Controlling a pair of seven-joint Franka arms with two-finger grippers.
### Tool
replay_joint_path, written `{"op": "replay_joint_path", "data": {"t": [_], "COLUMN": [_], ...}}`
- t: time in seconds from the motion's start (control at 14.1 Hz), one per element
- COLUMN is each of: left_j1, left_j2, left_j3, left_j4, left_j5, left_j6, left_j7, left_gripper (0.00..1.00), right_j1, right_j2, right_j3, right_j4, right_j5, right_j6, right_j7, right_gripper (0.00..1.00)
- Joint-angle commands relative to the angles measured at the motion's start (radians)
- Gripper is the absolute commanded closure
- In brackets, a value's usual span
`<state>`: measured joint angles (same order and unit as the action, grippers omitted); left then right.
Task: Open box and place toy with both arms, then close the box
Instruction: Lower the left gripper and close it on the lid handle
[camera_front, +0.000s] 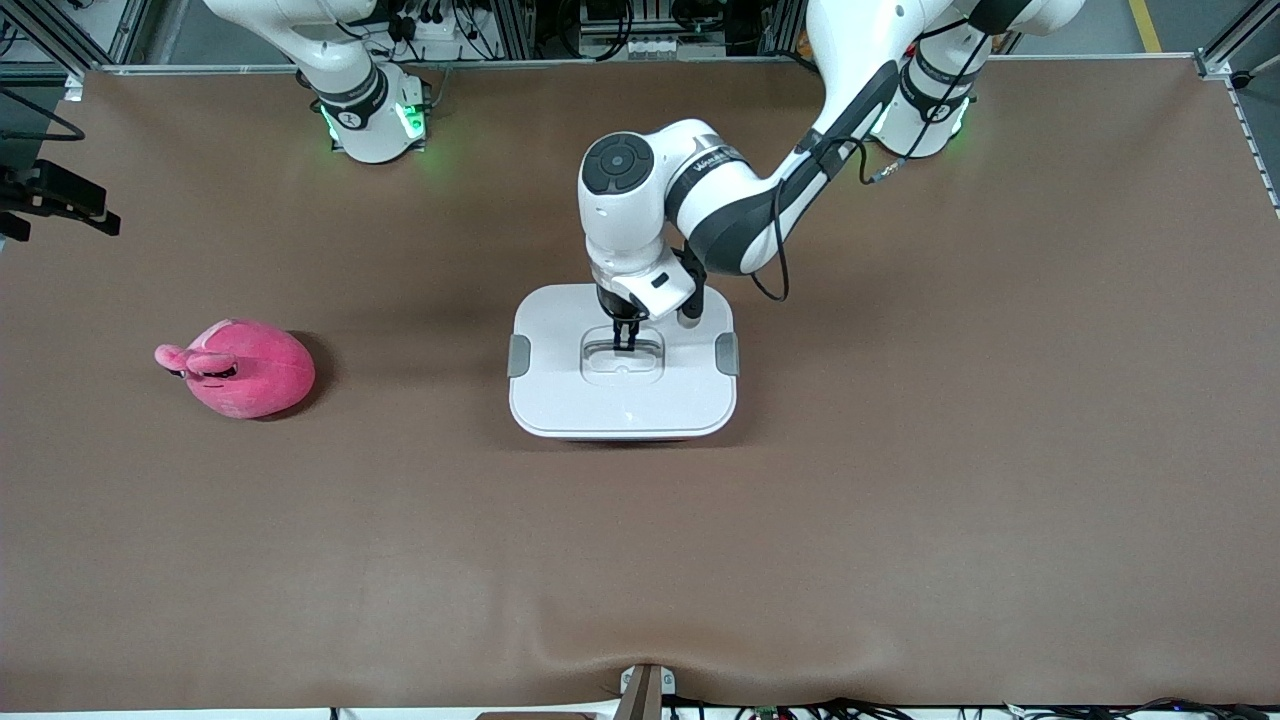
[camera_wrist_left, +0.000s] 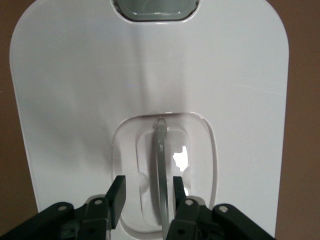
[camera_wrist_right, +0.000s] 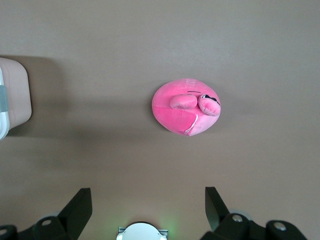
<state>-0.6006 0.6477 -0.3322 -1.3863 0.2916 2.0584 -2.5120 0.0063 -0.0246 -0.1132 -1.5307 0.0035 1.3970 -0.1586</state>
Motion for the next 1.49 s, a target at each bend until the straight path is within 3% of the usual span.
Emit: {"op": "replay_joint_path", "data": {"t": [0.0, 0.14, 0.35, 1.27, 1.42], "left_j1": [-0.013, -0.013, -0.013, -0.005, -0.002], "left_j2": [0.015, 0.015, 0.013, -0.045, -0.065], "left_j3": [0.010, 0.010, 0.010, 0.009, 0.007], "left_j4": [0.027, 0.030, 0.030, 0.039, 0.038], "left_j5": [0.024, 0.024, 0.024, 0.024, 0.024], "left_j6": [0.016, 0.023, 0.034, 0.037, 0.032], "left_j7": [-0.024, -0.024, -0.031, -0.011, 0.024], "left_gripper": [0.83, 0.86, 0.99, 1.00, 1.00], "right_j1": [-0.019, -0.019, -0.020, -0.025, -0.025], "right_j2": [0.017, 0.026, 0.051, 0.094, 0.103], "right_j3": [0.012, 0.012, 0.012, 0.012, 0.012], "right_j4": [0.012, 0.012, 0.012, 0.006, 0.006], "right_j5": [0.012, 0.010, 0.013, 0.013, 0.015], "right_j6": [-0.004, -0.003, -0.003, -0.013, -0.009], "right_j7": [0.001, 0.001, 0.001, -0.009, -0.091], "right_gripper": [0.00, 0.00, 0.00, 0.00, 0.00]}}
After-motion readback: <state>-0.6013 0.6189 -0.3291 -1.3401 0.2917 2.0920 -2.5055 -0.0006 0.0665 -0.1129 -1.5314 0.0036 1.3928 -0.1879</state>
